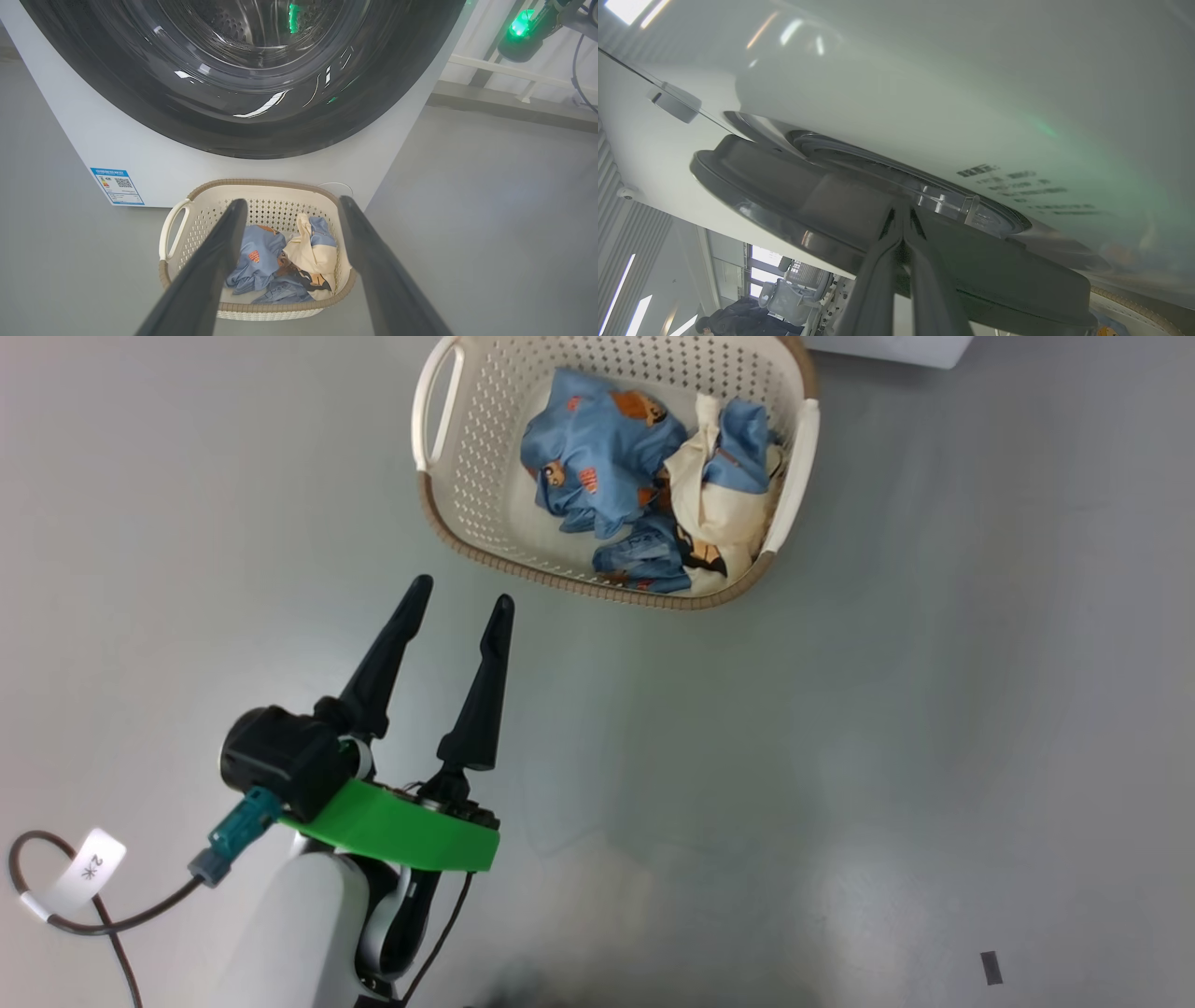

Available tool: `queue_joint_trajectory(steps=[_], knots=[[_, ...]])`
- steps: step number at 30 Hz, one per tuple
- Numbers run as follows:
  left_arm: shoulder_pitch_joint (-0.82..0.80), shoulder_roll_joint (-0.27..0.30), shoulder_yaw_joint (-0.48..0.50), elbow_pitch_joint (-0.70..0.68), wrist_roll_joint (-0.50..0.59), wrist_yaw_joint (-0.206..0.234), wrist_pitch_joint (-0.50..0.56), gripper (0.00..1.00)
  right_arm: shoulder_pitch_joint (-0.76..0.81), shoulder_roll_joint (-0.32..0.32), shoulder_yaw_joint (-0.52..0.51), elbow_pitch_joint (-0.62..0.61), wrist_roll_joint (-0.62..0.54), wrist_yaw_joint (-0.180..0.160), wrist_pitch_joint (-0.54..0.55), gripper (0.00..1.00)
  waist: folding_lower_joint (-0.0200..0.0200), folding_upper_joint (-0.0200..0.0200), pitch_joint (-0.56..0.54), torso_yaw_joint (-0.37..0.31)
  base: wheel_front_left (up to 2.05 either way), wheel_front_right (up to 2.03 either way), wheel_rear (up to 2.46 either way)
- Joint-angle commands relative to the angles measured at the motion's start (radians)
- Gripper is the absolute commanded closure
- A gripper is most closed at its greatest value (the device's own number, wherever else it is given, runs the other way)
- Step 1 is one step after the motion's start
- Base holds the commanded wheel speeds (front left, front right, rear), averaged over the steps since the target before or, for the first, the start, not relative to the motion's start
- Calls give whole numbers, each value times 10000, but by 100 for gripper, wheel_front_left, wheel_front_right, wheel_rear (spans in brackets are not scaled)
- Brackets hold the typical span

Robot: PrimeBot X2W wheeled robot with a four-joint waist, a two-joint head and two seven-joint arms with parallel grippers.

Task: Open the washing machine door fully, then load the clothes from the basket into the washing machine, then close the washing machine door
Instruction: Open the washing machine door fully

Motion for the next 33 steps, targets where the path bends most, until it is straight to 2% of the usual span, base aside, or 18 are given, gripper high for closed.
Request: queue_joint_trajectory(steps=[1,15,33], knots=[[-131,235,217,-324,-148,96,-63,0,-314,278,151,-103,-206,16,97,100,0,-1,258,226,0,0,0],[-291,235,93,-426,-384,186,-63,0,-617,495,565,-86,-559,16,255,100,0,-1,457,350,0,0,0],[263,235,281,-183,-156,174,-63,0,1277,620,1261,-927,-450,16,661,100,0,-1,-761,104,0,0,0]])
